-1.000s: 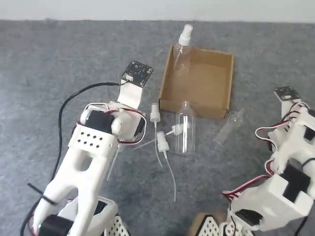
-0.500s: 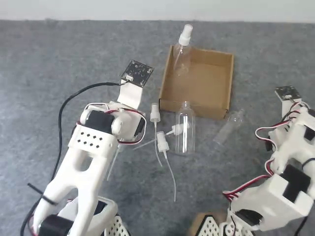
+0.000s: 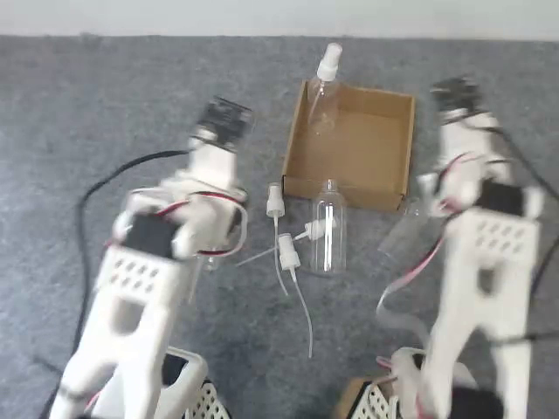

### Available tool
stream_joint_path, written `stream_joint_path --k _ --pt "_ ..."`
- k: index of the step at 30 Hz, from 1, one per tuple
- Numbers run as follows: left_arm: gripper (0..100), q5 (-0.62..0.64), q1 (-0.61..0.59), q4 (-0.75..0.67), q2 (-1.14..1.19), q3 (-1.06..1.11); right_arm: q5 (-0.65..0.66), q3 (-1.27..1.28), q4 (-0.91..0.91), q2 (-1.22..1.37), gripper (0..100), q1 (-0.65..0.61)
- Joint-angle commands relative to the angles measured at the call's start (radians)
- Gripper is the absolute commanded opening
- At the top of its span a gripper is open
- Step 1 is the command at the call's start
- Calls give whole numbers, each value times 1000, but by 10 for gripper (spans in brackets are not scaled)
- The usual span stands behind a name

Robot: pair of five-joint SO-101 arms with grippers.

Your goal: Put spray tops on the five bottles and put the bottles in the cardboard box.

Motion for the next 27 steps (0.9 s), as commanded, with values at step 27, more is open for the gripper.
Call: stream_joint_path --k 27 --pt "12 454 -273 -359 -428 -153 -226 694 -832 -420 6 -946"
